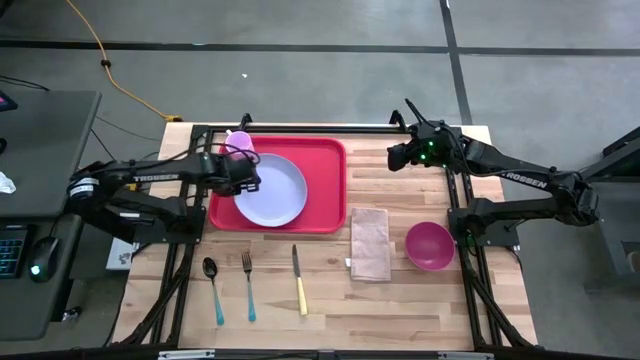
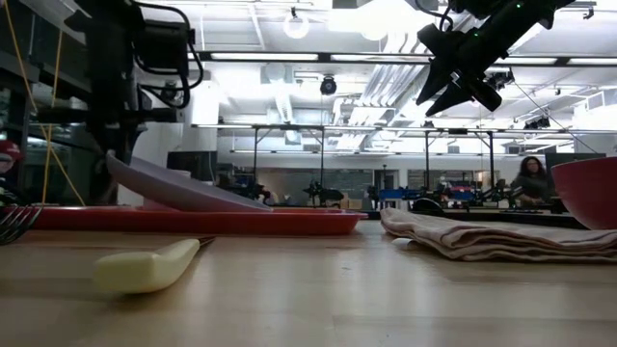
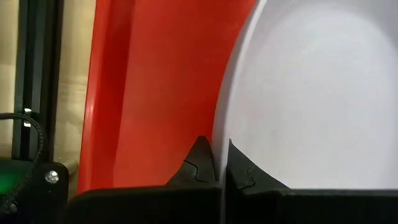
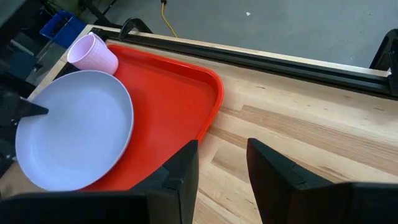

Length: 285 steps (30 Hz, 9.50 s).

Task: Set up tray
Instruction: Put the violet plate below the pink mug on the red tray, then put the pink bowl on top of the violet plate on the red tray

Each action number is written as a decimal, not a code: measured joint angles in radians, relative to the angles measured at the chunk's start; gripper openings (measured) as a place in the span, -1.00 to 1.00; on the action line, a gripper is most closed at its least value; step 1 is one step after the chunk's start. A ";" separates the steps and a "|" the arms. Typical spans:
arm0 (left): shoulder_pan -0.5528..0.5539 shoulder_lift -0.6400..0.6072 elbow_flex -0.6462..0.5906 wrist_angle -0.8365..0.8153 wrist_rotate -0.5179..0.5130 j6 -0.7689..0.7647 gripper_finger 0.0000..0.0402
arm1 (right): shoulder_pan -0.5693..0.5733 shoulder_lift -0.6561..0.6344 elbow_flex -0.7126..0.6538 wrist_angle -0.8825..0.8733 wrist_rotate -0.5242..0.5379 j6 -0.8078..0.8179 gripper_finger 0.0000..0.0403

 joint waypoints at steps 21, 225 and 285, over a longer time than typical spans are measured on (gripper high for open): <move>0.066 0.008 -0.003 0.002 -0.087 0.053 -0.79 | 0.000 0.000 0.000 0.000 0.000 0.000 -0.44; -0.531 -0.795 -0.212 0.410 -0.187 0.527 -0.34 | 0.428 0.362 0.052 -0.696 -0.281 -0.961 -0.71; -0.531 -0.649 -0.212 0.578 -0.195 0.500 -0.34 | 0.234 0.362 0.107 -0.740 -0.322 -0.624 -1.00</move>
